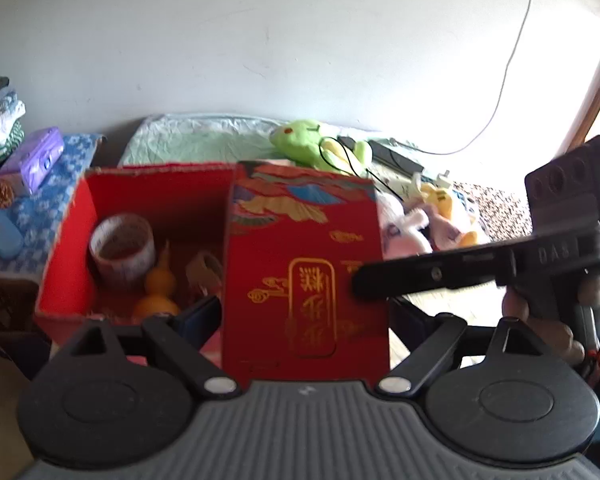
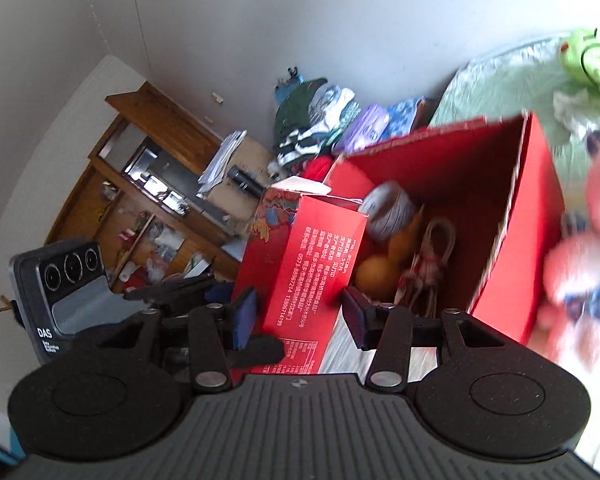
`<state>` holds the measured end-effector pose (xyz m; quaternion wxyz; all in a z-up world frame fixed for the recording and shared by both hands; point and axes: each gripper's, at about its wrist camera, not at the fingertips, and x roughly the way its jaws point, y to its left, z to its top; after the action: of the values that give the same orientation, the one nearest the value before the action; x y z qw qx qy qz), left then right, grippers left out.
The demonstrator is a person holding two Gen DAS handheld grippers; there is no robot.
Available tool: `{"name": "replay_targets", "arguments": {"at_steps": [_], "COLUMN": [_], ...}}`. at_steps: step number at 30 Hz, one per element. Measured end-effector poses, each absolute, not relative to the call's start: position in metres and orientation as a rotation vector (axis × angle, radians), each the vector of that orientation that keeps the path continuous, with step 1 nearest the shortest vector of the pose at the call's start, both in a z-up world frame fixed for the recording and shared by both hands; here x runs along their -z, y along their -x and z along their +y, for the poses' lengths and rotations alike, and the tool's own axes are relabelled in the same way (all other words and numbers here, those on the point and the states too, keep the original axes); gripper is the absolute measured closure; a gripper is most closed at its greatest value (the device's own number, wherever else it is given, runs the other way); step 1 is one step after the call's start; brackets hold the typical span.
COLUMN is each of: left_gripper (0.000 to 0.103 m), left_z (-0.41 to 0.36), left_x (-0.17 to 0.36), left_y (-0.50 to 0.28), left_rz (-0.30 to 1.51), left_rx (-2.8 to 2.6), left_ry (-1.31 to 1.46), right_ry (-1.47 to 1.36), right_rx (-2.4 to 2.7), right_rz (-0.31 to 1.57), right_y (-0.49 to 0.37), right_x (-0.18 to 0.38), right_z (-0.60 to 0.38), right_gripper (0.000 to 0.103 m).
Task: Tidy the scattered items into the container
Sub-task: 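Carry the red gift box over the red box with the left tool, then lower the gift box upright into the red box and open the left tool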
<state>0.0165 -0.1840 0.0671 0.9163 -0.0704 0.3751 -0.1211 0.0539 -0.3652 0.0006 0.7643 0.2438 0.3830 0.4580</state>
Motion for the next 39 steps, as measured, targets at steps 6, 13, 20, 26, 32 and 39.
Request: {"name": "replay_targets", "arguments": {"at_steps": [6,13,20,26,32,39], "left_gripper": [0.015,0.015,0.015,0.015,0.015,0.014], "left_z": [-0.167,-0.154,-0.157,-0.172,-0.179,-0.181], "left_x": [-0.044,-0.019,0.018,0.041,0.050,0.059], "left_y": [-0.078,-0.139,-0.177,-0.194,-0.205,-0.214], "left_rz": [0.834,0.938,1.128,1.247,1.297,1.348], "left_rx": [0.325,0.409,0.470,0.506,0.540,0.584], "left_ry": [0.212,0.261,0.290,0.248,0.246,0.270], "right_ry": [-0.520,-0.542,-0.272,-0.094,-0.012,0.072], "right_rx": [-0.848,-0.649,-0.500,-0.390,-0.319,-0.265], "right_rz": [0.820,0.906,1.019,1.108,1.128,1.149], "right_y": [-0.086,-0.124,-0.138,-0.148,-0.154,-0.163], "right_x": [0.003,0.014,0.014,0.025,0.025,0.023], "right_z": [-0.356,-0.344,-0.314,-0.304,-0.299,-0.293], "right_gripper": [0.054,0.059,0.067,0.068,0.073,0.075]}}
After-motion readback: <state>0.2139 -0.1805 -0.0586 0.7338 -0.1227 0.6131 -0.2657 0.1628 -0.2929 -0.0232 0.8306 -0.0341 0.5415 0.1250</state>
